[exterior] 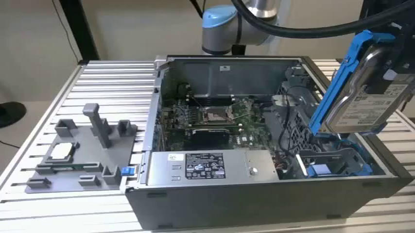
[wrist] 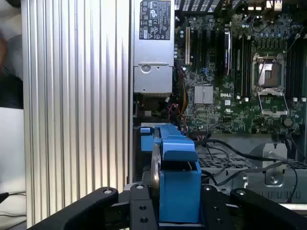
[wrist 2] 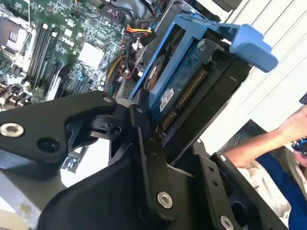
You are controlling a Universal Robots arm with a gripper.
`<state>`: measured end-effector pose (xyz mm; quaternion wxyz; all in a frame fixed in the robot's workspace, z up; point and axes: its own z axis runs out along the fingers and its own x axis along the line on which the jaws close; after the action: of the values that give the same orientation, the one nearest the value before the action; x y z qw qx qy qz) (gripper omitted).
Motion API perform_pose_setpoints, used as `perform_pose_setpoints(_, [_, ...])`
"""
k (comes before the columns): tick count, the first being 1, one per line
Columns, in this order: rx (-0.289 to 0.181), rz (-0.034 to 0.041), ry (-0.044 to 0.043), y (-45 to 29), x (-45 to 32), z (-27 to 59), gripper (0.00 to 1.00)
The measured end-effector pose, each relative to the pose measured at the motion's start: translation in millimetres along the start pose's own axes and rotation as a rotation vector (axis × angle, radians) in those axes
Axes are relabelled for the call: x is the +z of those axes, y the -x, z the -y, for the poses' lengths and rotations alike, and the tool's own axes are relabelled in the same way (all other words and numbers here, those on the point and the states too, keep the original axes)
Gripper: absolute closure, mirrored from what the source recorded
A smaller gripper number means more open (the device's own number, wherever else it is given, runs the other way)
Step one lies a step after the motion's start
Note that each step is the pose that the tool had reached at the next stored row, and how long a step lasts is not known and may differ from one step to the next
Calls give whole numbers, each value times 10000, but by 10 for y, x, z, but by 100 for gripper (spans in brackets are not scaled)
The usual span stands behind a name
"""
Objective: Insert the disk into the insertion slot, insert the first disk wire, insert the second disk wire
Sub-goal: 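Insert the disk into the insertion slot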
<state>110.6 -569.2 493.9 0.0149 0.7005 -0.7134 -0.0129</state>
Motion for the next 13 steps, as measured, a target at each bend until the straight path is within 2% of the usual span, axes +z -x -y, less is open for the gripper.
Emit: perform_pose_setpoints(13, [0,-7,0,0,2,7,100])
